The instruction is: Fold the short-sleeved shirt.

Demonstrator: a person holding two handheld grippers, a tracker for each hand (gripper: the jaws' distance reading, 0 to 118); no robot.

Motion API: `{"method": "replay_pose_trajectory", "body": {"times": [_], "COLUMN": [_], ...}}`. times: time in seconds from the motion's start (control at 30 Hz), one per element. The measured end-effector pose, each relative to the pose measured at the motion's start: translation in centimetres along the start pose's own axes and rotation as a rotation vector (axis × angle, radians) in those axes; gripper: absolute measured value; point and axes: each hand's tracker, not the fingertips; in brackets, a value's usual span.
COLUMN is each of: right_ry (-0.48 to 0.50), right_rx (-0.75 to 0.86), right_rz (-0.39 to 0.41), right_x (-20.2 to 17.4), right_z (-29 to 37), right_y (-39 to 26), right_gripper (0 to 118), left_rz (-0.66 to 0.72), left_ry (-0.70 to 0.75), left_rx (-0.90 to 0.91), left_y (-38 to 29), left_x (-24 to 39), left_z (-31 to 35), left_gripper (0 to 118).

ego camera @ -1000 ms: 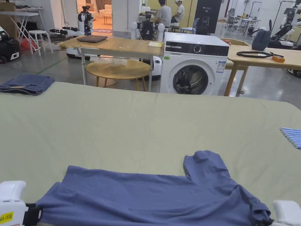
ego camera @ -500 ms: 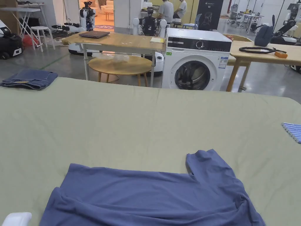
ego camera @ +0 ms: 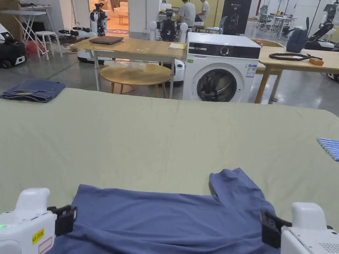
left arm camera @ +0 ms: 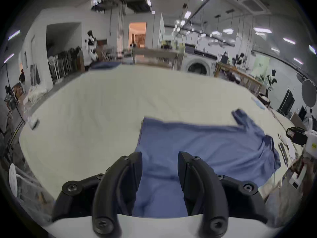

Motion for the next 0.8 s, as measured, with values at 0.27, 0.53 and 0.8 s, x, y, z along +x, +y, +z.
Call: {"method": "replay_pose_trajectory", "body": {"times": [0.27,0.53,0.8], "right_ry": [0.017,0.071,0.077], "right_rx": [0.168,0.161,0.117], "right_rz": [-0.059,-0.079,-0.054], "right_x": [-2.9,-3.9,-3.4], "right_z": [-3.4,-4.9,-6.1], "right_y": [0.5,1.0,1.0], "right_gripper": [0,0,0], "left_rz": [-0.066,-0.035,0.053], "left_ry": [0.048,0.038,-0.020], "left_rx": [0.215,0.120,-0.224], "left_y": [2.0,5.0,9.0], "left_x": [4.4,2.8,-2.4], "left_z": [1.1,-2.9,-13.5], "left_gripper": [0,0,0]}}
